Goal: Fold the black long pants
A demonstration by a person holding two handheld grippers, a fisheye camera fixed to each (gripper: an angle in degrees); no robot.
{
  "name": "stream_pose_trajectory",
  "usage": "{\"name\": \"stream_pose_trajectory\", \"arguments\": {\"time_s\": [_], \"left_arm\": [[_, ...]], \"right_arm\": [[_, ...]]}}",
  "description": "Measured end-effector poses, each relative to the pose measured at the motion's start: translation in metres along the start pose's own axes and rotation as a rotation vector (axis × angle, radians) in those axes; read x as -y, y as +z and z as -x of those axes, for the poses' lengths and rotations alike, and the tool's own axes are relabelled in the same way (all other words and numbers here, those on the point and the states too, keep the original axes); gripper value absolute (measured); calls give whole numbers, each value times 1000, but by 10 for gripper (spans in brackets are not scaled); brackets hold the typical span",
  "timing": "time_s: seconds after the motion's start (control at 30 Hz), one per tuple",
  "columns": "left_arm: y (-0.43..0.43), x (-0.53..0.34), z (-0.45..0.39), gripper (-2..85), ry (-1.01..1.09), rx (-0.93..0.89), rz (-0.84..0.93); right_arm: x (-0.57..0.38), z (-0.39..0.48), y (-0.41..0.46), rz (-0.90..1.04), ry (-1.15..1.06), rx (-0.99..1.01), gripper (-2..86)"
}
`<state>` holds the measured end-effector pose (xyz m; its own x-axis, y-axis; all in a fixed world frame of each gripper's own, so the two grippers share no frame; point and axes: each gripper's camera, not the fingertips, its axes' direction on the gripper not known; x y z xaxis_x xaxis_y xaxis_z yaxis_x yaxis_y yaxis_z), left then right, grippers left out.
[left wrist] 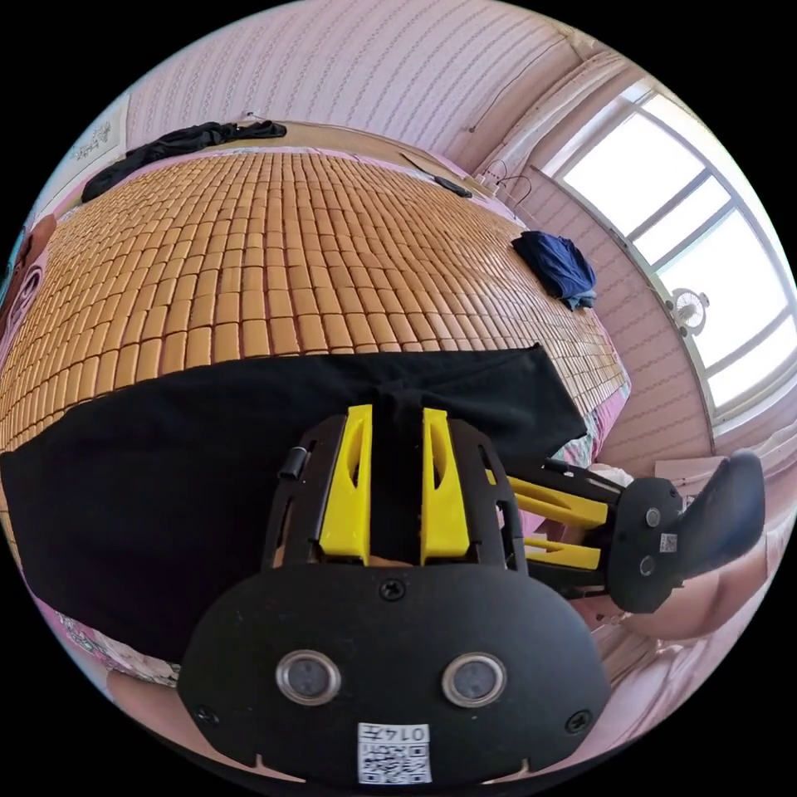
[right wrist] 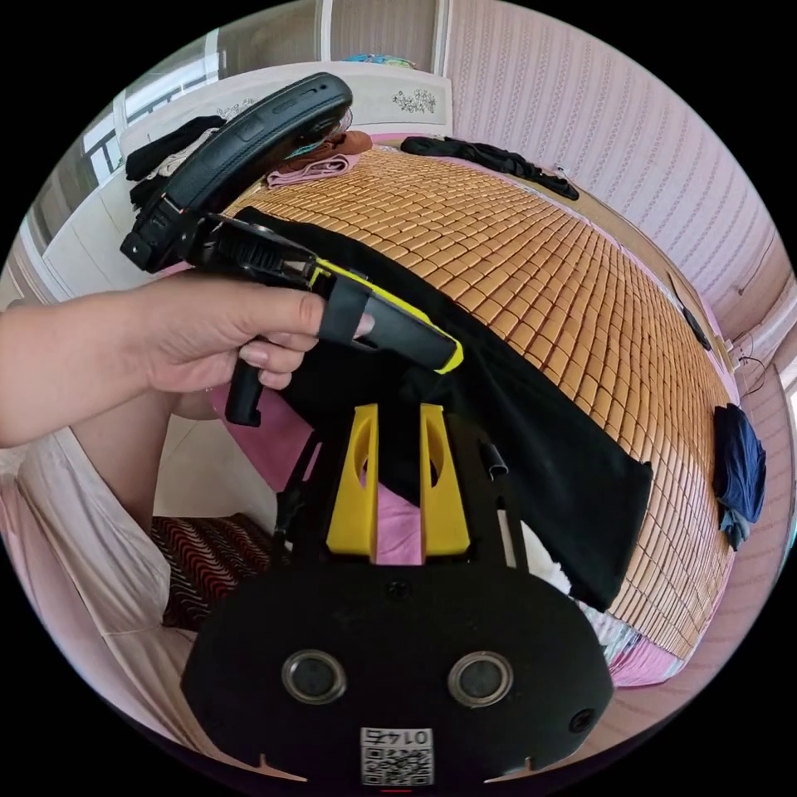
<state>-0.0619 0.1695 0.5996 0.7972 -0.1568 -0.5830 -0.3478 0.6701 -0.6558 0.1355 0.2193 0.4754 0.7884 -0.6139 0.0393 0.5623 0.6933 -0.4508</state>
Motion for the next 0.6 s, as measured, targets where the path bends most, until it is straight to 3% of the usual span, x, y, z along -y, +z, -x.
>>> {"name": "stream_pose_trajectory", "arguments": {"time_s": [0.17, 0.37, 0.5, 0.6], "left_arm": [[-14, -3, -4, 33, 39, -37, 10], [-125, -10, 19, 25, 93, 53, -160], [-247, -39, 100, 46, -61, 259, -283], [-291, -78, 165, 70, -252, 519, -243]], "right_arm": [[5, -25, -9, 7, 63, 100, 38], [61, -10, -70, -235, -31, 235, 37], [155, 47, -72, -381, -162, 488, 55], [198, 89, -20, -197, -229, 600, 72]]}}
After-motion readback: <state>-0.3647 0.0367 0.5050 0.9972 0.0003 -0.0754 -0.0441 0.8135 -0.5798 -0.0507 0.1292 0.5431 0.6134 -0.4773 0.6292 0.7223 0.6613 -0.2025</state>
